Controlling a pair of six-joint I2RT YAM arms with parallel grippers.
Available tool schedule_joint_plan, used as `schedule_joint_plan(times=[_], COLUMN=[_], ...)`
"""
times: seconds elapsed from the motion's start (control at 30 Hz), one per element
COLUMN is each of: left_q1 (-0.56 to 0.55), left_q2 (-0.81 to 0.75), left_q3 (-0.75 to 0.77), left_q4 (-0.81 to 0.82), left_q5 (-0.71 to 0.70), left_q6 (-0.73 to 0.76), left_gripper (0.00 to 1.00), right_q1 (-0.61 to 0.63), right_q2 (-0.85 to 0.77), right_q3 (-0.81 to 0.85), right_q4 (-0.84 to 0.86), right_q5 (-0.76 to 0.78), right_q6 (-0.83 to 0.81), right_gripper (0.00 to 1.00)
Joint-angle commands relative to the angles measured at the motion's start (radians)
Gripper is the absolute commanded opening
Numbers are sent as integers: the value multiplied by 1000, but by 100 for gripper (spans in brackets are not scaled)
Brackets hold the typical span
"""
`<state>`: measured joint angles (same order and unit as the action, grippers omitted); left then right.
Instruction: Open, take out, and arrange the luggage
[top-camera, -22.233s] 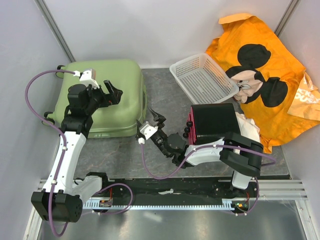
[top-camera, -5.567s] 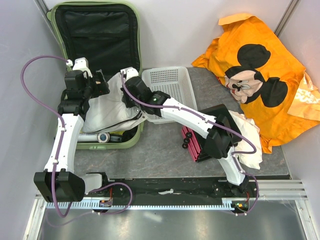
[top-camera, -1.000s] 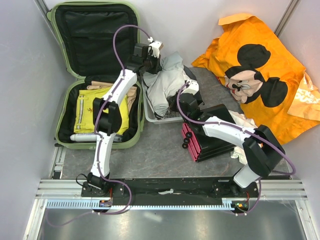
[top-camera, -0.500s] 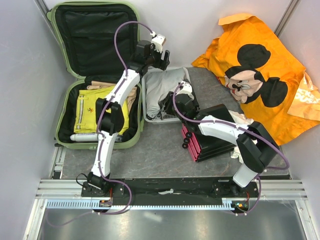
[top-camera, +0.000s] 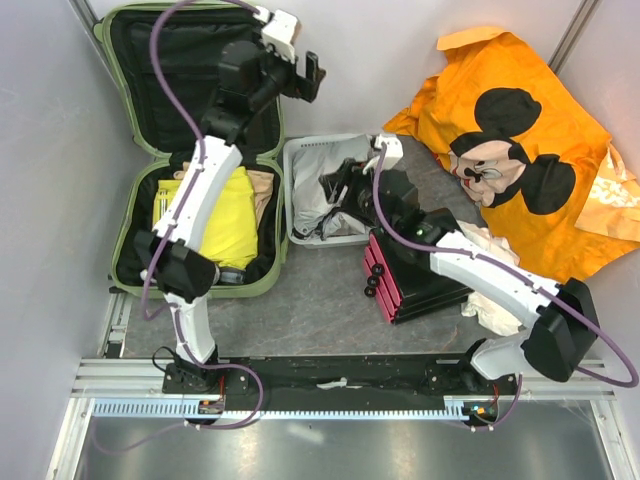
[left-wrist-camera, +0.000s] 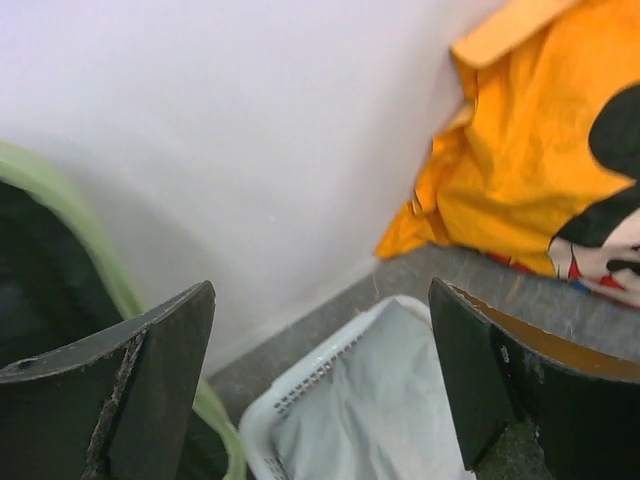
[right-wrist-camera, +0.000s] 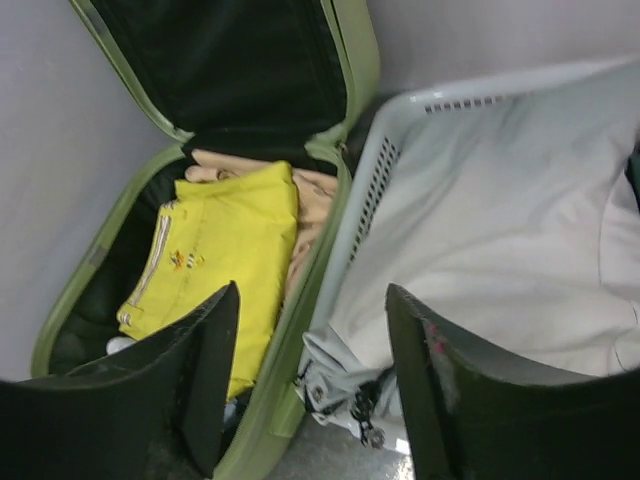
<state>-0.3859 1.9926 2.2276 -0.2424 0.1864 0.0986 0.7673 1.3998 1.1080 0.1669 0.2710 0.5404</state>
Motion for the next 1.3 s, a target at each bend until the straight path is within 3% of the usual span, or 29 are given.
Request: schedule_joint_plan(times=[0.0,0.1,0.23,0.43,0.6,0.67,0.77,0.87,1.03,1.27], left_q1=[48,85,116,223,361,383,427,432,443,449], left_q2=[-101,-161,-287,-512,-649,-696,-736,-758,-784,-791], left_q3=[-60,-121,-279,-621,-862,-922,-973,-1020,-1092,-1134], left_q4=[-39,-90,-136,-170,-164,-156,-141,-123,-91,-84], left_q5=[-73,-91,-106,-13,113,101,64,41,7,7], left_q6=[-39,-86,-128,-284,-327,-326,-313,-293,-286,-293], left_gripper=[94,94,94,94,94,94,94,94,94,94], right_q1=[-57,-137,-146,-137,-112,-108,-106,-100,-99,-103], right_q2=[95,244,395,447,614,686,764,804,737,535], right_q3=[162,320,487,417,527,571,624,653,609,746], right_q4=[-119,-257,-492,-591,-733,-744,-754,-791,-803,-810], right_q5=[-77,-252,-335,-302,-293,-283,-277,-176,-164,-223], right_q6=[-94,-88,-140,-155,-224,-230,-234,-253,-270,-289], right_gripper=[61,55,45,41,42,43,45,47,51,75])
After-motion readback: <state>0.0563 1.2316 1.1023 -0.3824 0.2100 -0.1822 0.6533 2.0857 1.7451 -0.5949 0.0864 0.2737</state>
